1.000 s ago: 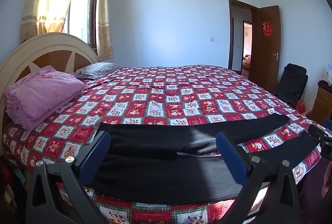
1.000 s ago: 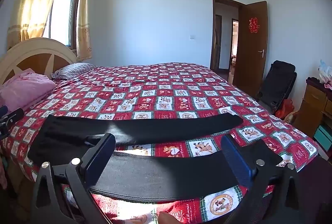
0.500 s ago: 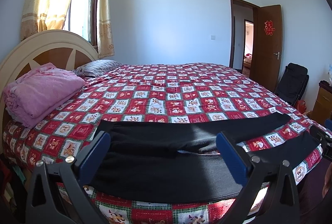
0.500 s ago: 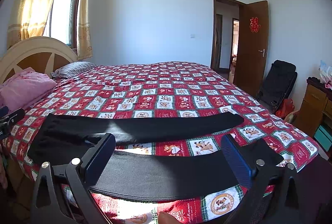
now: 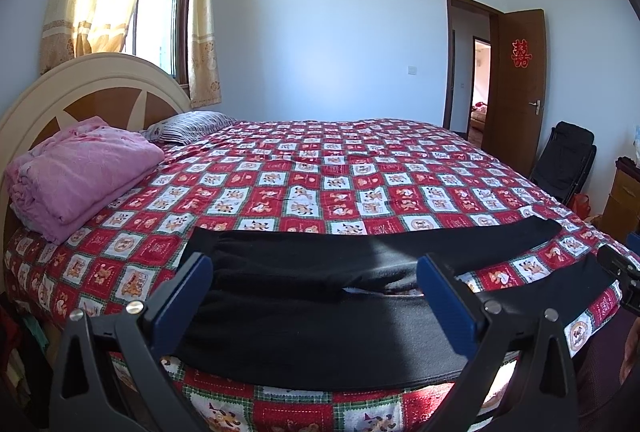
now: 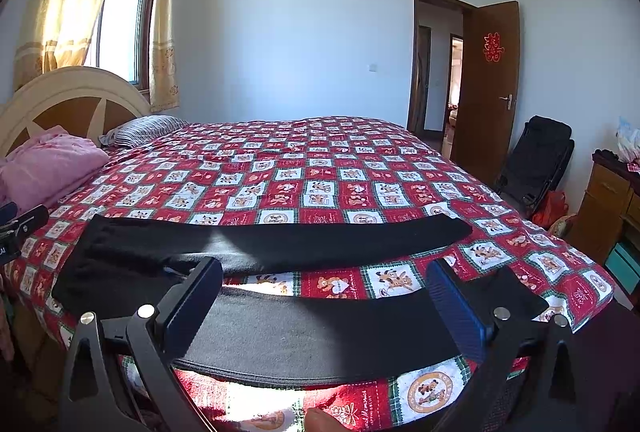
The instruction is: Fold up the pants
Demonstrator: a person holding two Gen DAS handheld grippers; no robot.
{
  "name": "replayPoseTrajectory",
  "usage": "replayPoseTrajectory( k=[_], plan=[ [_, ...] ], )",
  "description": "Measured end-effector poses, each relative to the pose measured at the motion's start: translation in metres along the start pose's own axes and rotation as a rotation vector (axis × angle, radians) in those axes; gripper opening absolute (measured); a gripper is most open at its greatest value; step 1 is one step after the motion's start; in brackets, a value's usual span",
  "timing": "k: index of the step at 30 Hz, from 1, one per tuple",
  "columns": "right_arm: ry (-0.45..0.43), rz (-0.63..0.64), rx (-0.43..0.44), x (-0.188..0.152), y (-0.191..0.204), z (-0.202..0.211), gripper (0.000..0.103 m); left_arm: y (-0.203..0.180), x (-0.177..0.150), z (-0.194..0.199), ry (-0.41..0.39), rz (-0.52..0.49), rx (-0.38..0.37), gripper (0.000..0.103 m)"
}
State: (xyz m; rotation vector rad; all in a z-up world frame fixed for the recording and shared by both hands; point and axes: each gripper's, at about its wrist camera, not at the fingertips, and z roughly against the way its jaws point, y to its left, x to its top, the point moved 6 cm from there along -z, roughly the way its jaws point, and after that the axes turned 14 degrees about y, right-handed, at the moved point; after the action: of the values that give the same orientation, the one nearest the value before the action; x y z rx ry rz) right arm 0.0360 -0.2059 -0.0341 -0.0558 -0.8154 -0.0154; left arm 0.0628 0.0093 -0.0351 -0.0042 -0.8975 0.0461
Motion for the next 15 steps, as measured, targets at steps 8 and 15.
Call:
replayPoseTrajectory(
  k=[8, 15],
  plan=[
    [0.003, 0.003, -0.001, -0.001, 0.0015, -0.0006, 0.102, -0.0008, -0.0022, -0.0029, 0.009, -0.005, -0.002, 0.103],
    [0.005, 0.004, -0.002, -0.0018, 0.0022, -0.0007, 0.102, -0.002, -0.0027, -0.0037, 0.011, -0.004, -0.002, 0.103]
  ],
)
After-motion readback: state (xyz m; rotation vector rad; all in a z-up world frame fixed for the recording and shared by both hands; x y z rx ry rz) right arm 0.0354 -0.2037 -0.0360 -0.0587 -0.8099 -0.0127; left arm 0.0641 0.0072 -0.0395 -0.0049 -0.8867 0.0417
